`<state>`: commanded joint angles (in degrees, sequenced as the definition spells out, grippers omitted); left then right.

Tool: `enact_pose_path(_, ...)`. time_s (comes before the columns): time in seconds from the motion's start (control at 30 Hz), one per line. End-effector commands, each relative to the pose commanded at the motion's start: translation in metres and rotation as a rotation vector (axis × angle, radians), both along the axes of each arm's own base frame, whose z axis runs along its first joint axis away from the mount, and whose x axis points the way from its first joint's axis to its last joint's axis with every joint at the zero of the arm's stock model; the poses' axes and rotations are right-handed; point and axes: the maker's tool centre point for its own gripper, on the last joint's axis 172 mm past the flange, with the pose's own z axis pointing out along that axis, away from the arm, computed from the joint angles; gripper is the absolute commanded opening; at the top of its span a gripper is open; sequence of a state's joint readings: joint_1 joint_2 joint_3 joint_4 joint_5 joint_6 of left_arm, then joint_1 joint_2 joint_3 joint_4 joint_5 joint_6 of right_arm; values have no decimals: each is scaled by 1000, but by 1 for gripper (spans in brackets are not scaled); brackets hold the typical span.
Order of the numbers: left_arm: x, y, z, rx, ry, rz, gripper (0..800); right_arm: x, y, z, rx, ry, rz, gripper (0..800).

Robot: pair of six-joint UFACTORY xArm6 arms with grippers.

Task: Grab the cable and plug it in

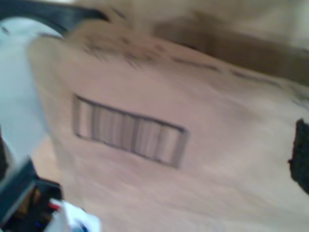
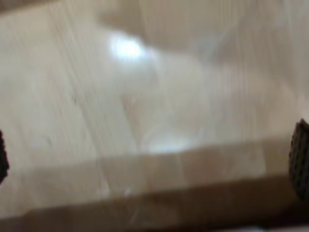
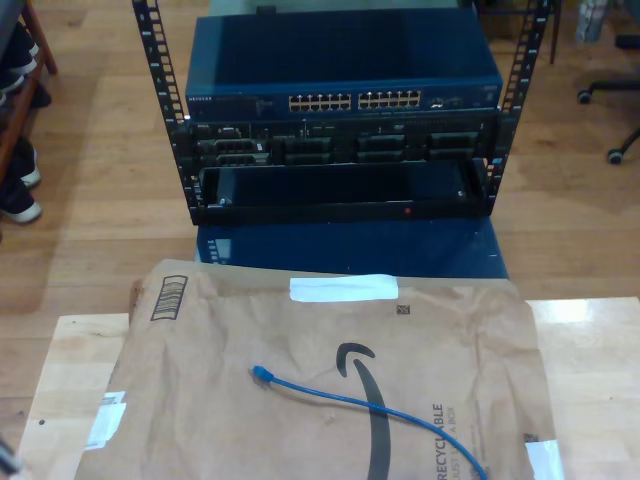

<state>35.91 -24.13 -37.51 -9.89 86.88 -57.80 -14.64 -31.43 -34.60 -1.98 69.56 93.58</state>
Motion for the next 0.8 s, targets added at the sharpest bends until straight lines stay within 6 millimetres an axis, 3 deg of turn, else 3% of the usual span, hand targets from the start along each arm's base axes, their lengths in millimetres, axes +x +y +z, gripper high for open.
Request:
enact_pose_path(0.17, 22, -22, 9, 18, -2, -13, 799, 20, 93, -3, 20, 11, 9, 792)
enact_pose_path(0.23, 26, -32, 8, 29, 14, -21, 798, 27, 138, 0, 88, 16, -25, 792)
enact_pose_path(0.4, 34, -66, 1, 54, 72, -59, 798, 34, 230, 2, 272, 88, -56, 792)
enact_pose_path(0.47, 42, -75, 4, 70, 77, -72, 798, 36, 252, -1, 293, 88, -29, 793)
enact_pose_path(0.63, 48, -98, 1, 88, 110, -107, 798, 65, 302, -17, 301, -39, 64, 792)
enact_pose_path(0.8, 50, -111, 3, 103, 115, -117, 798, 62, 336, -48, 284, -42, 134, 792)
